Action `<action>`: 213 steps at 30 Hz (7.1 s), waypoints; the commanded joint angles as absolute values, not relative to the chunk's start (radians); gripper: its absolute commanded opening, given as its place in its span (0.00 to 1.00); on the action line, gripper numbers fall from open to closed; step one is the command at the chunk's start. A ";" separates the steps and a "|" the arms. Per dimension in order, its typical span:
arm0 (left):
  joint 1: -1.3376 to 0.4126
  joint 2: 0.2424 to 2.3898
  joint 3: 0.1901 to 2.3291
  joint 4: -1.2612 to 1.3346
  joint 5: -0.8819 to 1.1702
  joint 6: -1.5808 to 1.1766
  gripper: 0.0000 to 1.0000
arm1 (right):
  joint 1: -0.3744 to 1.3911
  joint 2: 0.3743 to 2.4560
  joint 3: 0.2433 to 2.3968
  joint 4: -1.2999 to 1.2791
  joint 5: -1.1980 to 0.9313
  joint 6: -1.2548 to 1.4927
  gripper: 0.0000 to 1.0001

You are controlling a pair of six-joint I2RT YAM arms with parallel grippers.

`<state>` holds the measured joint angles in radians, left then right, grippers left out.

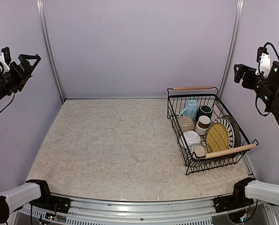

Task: Unload the mixed dishes from the dish rack
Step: Grab the plate from the dish rack, then pass from the right arm to the left

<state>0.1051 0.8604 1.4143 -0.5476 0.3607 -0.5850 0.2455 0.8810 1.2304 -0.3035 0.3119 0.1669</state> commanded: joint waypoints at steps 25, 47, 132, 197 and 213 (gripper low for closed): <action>-0.484 1.160 1.315 -0.743 0.260 -0.512 0.99 | 0.149 1.012 1.251 -0.982 0.135 0.273 1.00; -0.762 1.522 1.504 -0.627 0.065 -0.486 0.99 | 0.461 1.210 1.324 -1.071 0.302 0.358 0.76; -0.623 1.488 1.500 -0.673 0.218 -0.380 0.99 | 0.469 1.242 0.953 -0.729 0.309 0.457 0.13; -0.482 1.591 1.366 -0.269 1.051 -0.686 0.98 | 0.630 1.407 1.054 0.383 -0.453 0.866 0.00; -0.479 1.645 1.345 -0.187 1.123 -0.770 0.56 | 0.684 1.497 1.088 0.467 -0.467 0.910 0.00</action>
<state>-0.4778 1.6234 1.3594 -0.2367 1.0786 -0.7506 0.6651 1.4818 1.0519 0.3916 -0.4519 0.8909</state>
